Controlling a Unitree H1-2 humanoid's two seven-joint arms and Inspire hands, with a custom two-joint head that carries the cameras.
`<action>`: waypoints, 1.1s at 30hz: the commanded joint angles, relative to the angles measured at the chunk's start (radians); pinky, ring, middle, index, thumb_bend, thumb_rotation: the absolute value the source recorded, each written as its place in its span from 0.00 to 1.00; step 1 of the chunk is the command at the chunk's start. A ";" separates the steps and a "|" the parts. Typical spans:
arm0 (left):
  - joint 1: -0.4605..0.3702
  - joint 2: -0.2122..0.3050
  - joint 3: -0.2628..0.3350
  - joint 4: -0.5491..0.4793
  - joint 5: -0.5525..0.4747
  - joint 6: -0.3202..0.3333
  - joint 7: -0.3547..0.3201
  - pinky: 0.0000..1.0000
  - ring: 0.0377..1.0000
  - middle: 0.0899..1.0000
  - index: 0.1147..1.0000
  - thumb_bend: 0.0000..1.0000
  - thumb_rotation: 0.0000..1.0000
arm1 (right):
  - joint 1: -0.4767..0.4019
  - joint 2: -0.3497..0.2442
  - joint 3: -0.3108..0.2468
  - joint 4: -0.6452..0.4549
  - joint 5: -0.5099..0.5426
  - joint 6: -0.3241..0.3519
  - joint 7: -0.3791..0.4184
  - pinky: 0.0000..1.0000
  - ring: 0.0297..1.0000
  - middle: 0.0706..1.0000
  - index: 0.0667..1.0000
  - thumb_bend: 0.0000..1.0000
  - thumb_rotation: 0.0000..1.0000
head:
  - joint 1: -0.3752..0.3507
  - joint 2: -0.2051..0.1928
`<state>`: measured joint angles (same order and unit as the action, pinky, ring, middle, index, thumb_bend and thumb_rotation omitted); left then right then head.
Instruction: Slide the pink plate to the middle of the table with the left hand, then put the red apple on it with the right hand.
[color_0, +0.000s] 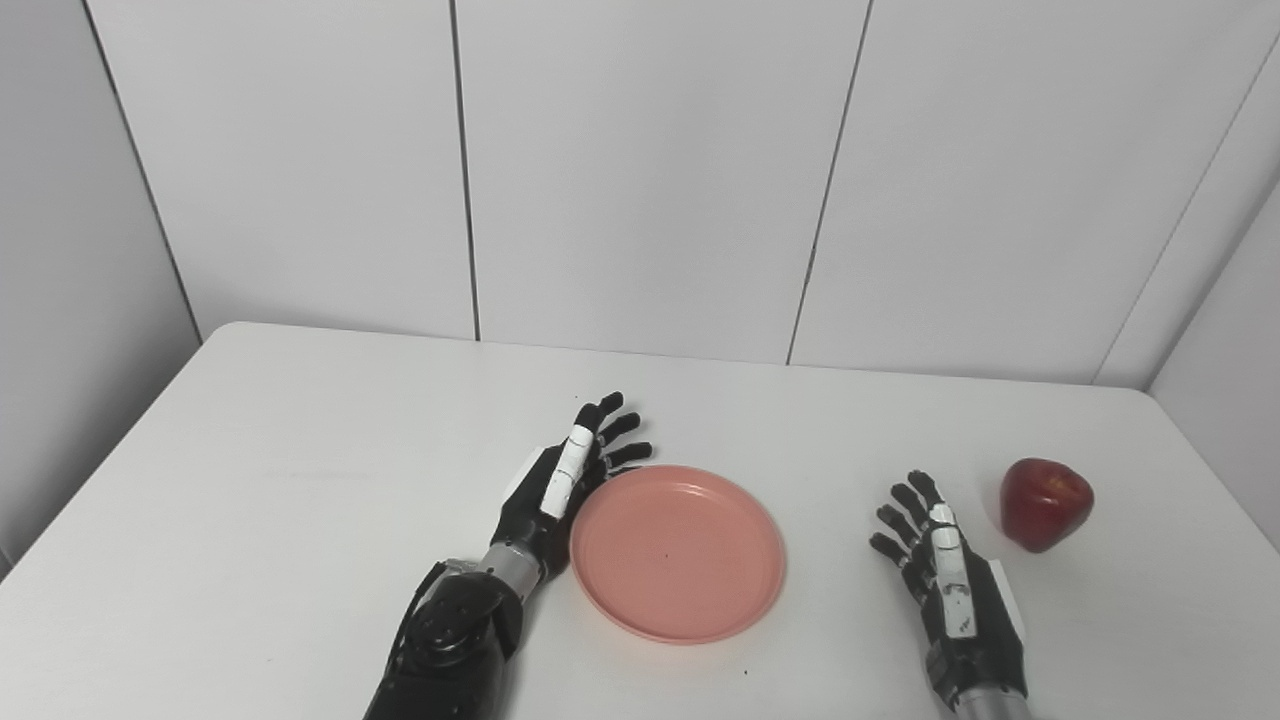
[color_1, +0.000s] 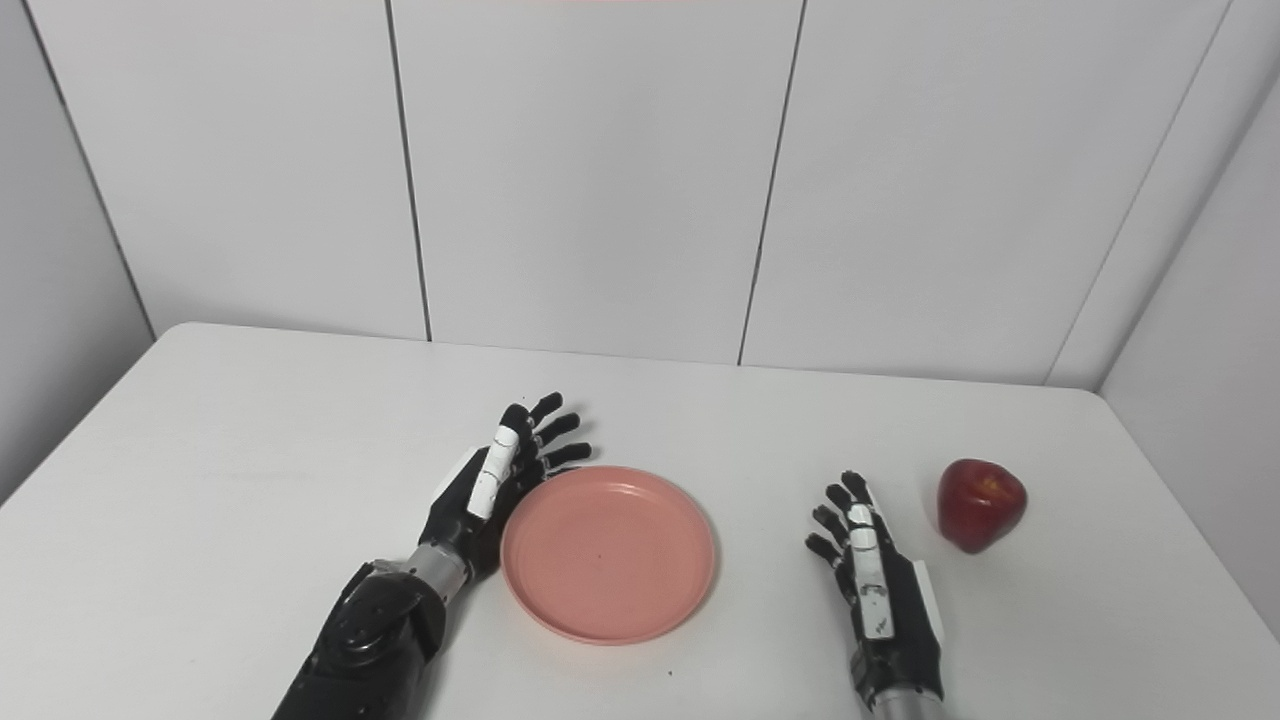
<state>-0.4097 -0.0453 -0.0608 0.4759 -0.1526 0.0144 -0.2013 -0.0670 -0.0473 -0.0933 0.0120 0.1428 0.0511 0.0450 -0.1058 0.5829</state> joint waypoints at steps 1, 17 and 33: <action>0.025 0.010 -0.003 0.034 0.009 0.065 -0.002 0.81 0.84 0.92 0.94 0.79 0.95 | 0.001 0.031 0.023 0.018 0.000 -0.022 0.004 0.84 0.89 0.91 0.93 0.88 0.94 | -0.013 0.002; 0.028 0.099 0.051 -0.054 -0.001 0.037 -0.014 0.82 0.86 0.93 0.94 0.84 0.95 | 0.004 0.037 0.043 0.009 -0.031 -0.022 -0.015 0.83 0.88 0.91 0.93 0.87 0.97 | -0.043 0.003; 0.114 0.102 0.061 -0.101 -0.007 -0.054 -0.019 0.90 0.88 0.95 0.95 0.86 0.90 | 0.023 0.010 0.054 0.011 -0.066 -0.080 -0.014 0.81 0.87 0.89 0.91 0.92 0.94 | -0.078 -0.009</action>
<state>-0.3051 0.0507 -0.0001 0.3451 -0.1631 -0.0187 -0.2152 -0.0661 -0.0395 -0.0585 0.0108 0.0929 0.0356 0.0139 -0.1733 0.5768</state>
